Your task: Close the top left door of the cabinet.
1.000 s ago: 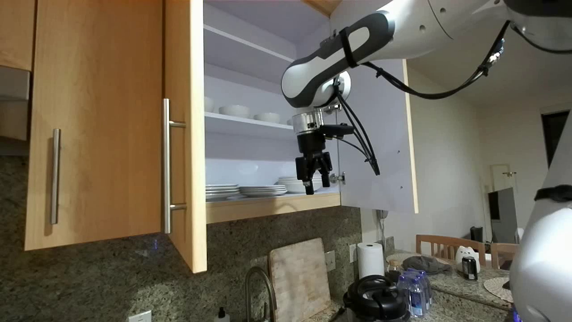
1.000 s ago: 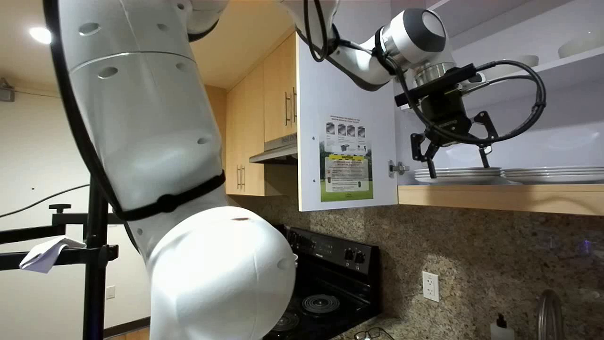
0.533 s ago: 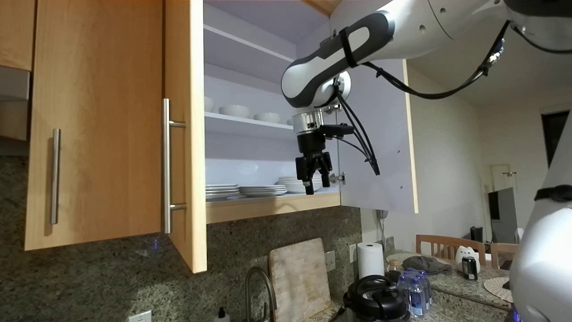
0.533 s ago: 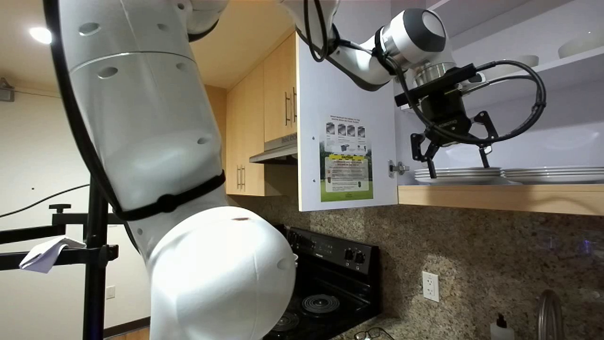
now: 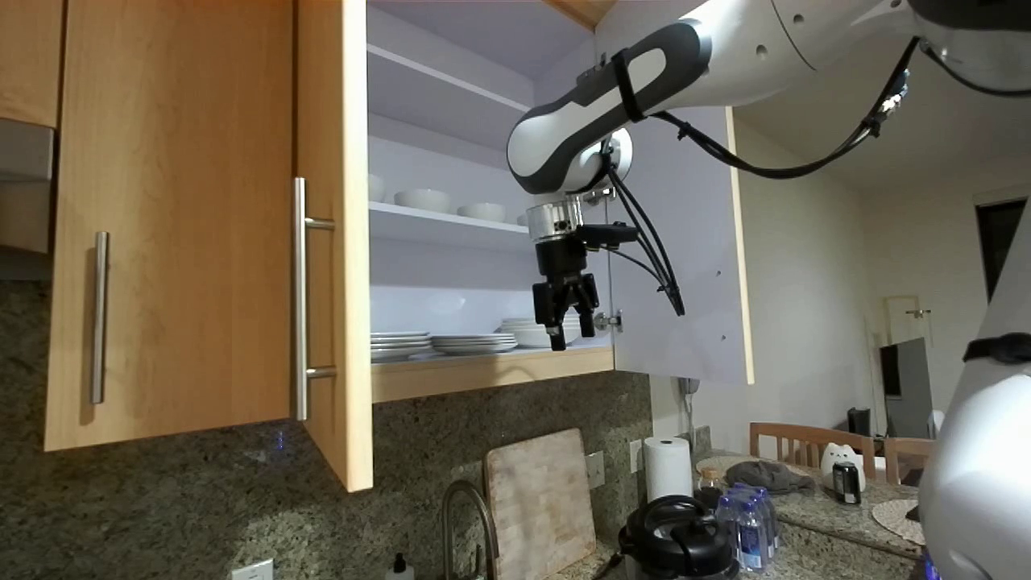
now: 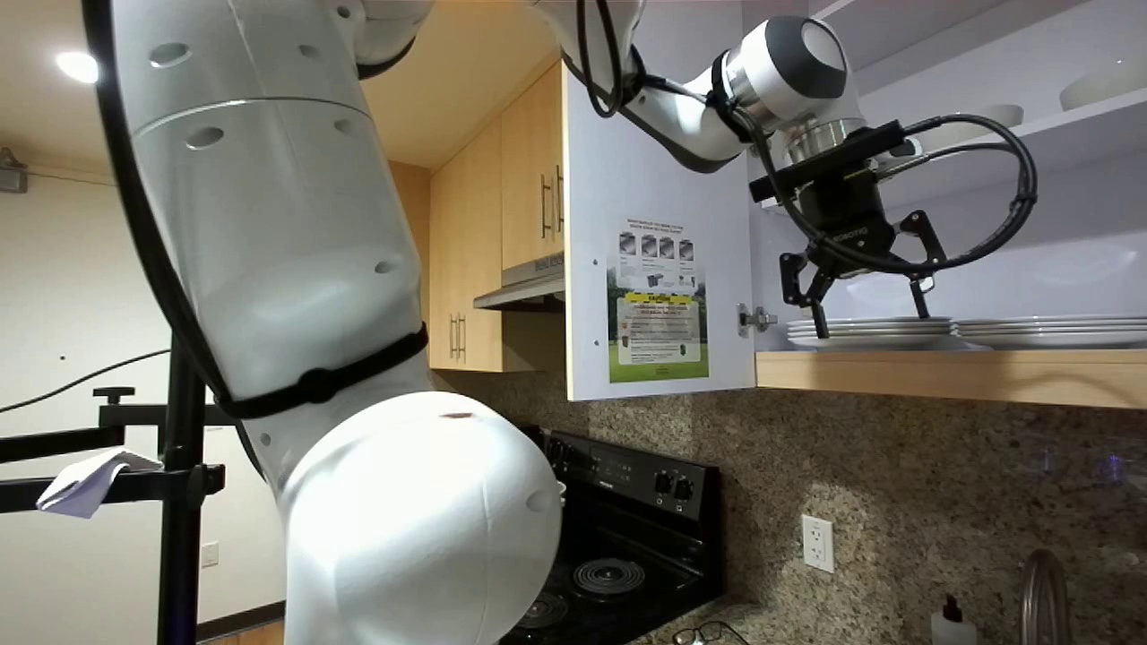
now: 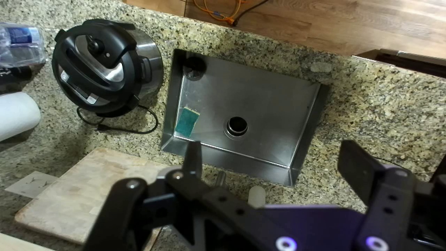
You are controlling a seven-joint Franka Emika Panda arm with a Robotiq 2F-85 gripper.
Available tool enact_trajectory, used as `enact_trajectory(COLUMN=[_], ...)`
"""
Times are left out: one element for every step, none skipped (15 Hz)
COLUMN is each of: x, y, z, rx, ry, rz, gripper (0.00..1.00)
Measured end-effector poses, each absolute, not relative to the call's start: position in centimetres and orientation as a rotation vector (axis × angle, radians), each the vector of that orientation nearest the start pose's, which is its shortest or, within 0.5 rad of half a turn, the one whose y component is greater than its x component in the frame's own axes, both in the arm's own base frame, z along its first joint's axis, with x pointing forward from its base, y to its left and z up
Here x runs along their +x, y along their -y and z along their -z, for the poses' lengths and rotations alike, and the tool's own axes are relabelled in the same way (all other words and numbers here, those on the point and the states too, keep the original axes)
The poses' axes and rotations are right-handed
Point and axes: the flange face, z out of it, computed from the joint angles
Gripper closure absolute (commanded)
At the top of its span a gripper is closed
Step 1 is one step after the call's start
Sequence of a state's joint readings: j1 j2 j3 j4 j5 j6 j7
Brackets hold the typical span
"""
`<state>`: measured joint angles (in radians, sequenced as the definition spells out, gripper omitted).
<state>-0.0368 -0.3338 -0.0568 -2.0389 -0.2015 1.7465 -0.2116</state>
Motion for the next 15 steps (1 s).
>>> enact_trajectory(x=[45.48,45.48,45.48,45.48,45.48,45.48,45.48,45.48,45.48,45.48,45.49,45.52,45.54,45.54,45.52], y=[6.41,6.41,6.41,6.41,6.41,6.41,6.41,6.41,6.41,6.40,6.33,6.15,5.97,5.79,5.56], z=[-58.69,-58.69,-58.69,-58.69,-58.69,-58.69,-58.69,-58.69,-58.69,-58.69,-58.69,-58.70,-58.73,-58.83,-59.06], rx=[-3.317,-3.317,-3.317,-3.317,-3.317,-3.317,-3.317,-3.317,-3.317,-3.317,-3.316,-3.316,-3.317,-3.317,-3.318], ry=[0.252,0.252,0.252,0.252,0.252,0.252,0.252,0.252,0.252,0.253,0.256,0.262,0.268,0.274,0.282], rz=[0.022,0.022,0.022,0.022,0.022,0.022,0.022,0.022,0.022,0.022,0.023,0.024,0.027,0.033,0.049], gripper=[0.00,0.00,0.00,0.00,0.00,0.00,0.00,0.00,0.00,0.00,0.00,0.00,0.00,0.00,0.00])
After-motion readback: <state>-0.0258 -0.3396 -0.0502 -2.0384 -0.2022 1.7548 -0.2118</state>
